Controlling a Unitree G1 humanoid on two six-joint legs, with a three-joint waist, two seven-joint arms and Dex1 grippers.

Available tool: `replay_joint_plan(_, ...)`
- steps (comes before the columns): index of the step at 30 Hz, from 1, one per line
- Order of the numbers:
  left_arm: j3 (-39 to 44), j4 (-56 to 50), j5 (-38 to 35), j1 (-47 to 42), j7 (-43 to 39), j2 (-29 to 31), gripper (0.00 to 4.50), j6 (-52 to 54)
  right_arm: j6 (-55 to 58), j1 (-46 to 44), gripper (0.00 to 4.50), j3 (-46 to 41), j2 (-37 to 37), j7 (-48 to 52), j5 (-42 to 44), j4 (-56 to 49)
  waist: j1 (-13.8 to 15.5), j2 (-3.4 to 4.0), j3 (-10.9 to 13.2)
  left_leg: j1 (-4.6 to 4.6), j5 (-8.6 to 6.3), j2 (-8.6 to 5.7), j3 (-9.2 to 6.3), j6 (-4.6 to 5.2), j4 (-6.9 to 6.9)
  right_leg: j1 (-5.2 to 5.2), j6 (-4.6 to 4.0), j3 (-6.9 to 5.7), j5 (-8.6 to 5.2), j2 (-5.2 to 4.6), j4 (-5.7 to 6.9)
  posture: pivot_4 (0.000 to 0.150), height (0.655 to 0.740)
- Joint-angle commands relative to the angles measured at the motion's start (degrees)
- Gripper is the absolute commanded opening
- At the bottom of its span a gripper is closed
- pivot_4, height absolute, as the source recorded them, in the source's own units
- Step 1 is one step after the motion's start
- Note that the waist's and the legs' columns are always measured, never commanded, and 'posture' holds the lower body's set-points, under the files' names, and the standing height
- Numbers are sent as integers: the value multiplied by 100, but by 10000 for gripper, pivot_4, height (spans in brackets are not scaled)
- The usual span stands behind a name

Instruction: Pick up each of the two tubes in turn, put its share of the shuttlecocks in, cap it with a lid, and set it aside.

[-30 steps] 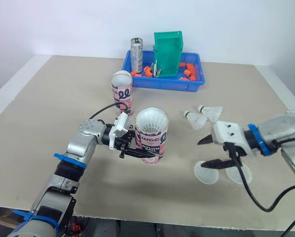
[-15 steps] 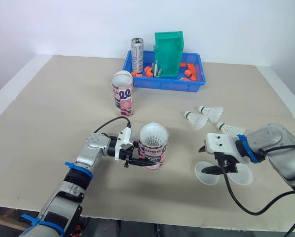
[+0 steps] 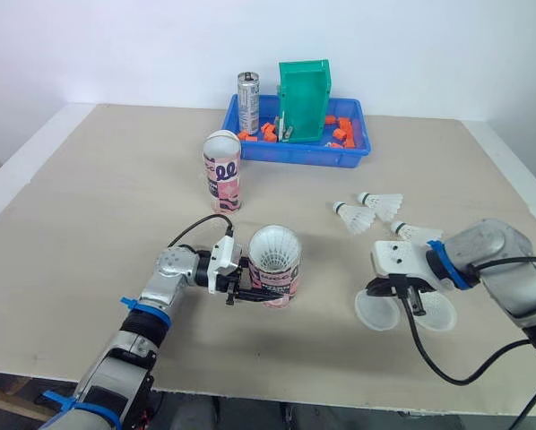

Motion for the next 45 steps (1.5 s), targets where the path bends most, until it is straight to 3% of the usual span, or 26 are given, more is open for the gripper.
replay_joint_plan(1,-296,300,439,106,-140,157,22088,155,198,-207,284,-305,-14,158,345,-417,0,2,-1,0,0,0,0,0,0,0,0,0,0,0,0,1500,7362)
replay_joint_plan(8,-377,344,485,32,-273,240,22088,503,876,-938,284,-1064,-49,400,1517,-1024,-4,12,-9,0,0,0,-2,0,-1,2,0,1,-1,3,0,1500,7362)
replay_joint_plan(11,-453,449,542,-128,-402,270,22088,698,1124,-2264,284,-1104,329,452,1986,-1015,-13,13,-9,2,0,1,-1,0,0,1,-1,2,-1,2,0,1500,7362)
replay_joint_plan(21,-724,785,905,-631,-566,280,22088,521,440,-4354,284,250,1707,759,1403,-77,-17,-8,-33,9,-4,3,-6,-6,-22,-10,-21,3,-10,11,1,1500,7362)
replay_joint_plan(31,-697,706,897,-503,-498,283,22088,326,-743,-4689,284,963,2050,1198,892,784,9,-10,-35,-2,-5,2,-18,-6,-21,-10,-16,-6,-11,12,2,1500,7362)
replay_joint_plan(45,-635,561,848,-390,-326,328,22088,402,-1070,-4768,284,1411,1552,1198,1649,576,7,-10,-35,0,-5,2,-17,-6,-20,-7,-17,-3,-12,10,1,1500,7362)
